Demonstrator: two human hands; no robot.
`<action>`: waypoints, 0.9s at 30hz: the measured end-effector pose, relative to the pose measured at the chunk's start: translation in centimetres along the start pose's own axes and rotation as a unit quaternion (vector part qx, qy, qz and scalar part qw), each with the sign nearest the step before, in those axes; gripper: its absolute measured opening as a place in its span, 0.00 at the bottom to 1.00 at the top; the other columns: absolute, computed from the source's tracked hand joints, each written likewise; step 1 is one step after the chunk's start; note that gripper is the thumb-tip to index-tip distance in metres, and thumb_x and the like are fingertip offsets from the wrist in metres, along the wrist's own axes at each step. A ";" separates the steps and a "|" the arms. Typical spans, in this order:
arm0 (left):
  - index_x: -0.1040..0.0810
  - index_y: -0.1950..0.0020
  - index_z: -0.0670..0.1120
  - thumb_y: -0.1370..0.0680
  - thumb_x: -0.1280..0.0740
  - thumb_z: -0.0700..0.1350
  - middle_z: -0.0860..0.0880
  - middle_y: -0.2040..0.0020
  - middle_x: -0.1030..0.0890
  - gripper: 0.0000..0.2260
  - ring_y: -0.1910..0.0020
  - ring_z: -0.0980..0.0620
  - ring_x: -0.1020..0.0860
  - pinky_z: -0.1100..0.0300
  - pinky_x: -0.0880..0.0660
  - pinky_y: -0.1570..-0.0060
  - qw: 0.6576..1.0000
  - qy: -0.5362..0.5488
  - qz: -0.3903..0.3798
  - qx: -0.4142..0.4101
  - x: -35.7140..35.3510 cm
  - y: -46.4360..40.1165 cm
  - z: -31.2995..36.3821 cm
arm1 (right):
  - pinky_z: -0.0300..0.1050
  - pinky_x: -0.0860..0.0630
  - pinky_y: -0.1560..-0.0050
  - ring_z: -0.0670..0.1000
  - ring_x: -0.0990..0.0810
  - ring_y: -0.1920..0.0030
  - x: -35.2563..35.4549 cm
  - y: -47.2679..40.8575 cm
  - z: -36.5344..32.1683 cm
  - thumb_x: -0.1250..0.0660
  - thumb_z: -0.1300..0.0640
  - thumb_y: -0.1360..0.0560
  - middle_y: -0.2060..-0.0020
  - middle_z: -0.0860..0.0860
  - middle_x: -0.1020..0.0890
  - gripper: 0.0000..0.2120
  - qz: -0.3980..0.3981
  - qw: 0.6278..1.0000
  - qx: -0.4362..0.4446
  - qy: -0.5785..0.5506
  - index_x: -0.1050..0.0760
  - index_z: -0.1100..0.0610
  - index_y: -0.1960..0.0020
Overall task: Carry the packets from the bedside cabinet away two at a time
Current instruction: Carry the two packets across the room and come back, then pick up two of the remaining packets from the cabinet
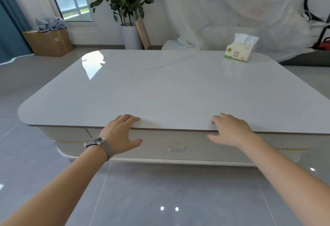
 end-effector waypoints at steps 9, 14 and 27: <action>0.44 0.22 0.50 0.26 0.34 0.61 0.51 0.26 0.35 0.37 0.27 0.50 0.36 0.53 0.32 0.34 0.974 -0.079 -0.192 0.087 13.4 1.4 -2.8 | 0.48 0.30 0.43 0.53 0.31 0.31 14.7 -1.5 -5.1 0.42 0.30 0.27 0.31 0.48 0.29 0.32 -0.173 0.984 0.031 0.004 0.37 0.45 0.27; 0.47 0.21 0.51 0.27 0.32 0.60 0.50 0.24 0.38 0.40 0.26 0.47 0.39 0.49 0.32 0.33 0.966 -0.028 -0.204 0.158 23.7 5.1 -5.6 | 0.47 0.30 0.44 0.52 0.28 0.34 24.9 -1.9 -13.5 0.47 0.28 0.26 0.33 0.47 0.27 0.32 -0.207 0.973 0.102 0.027 0.33 0.44 0.29; 0.47 0.21 0.54 0.25 0.33 0.61 0.47 0.25 0.38 0.37 0.30 0.44 0.31 0.49 0.30 0.34 0.878 0.101 -0.137 0.447 58.8 28.9 -23.0 | 0.49 0.29 0.39 0.53 0.29 0.33 53.7 7.6 -51.2 0.39 0.38 0.25 0.32 0.48 0.28 0.29 -0.188 0.903 0.378 0.080 0.38 0.43 0.26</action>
Point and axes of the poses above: each hand's wrist, its own y-axis away from the middle knuckle, its own x-axis out of the back of the hand, z = x × y, the point moved 7 cm from there along -y, towards the middle knuckle
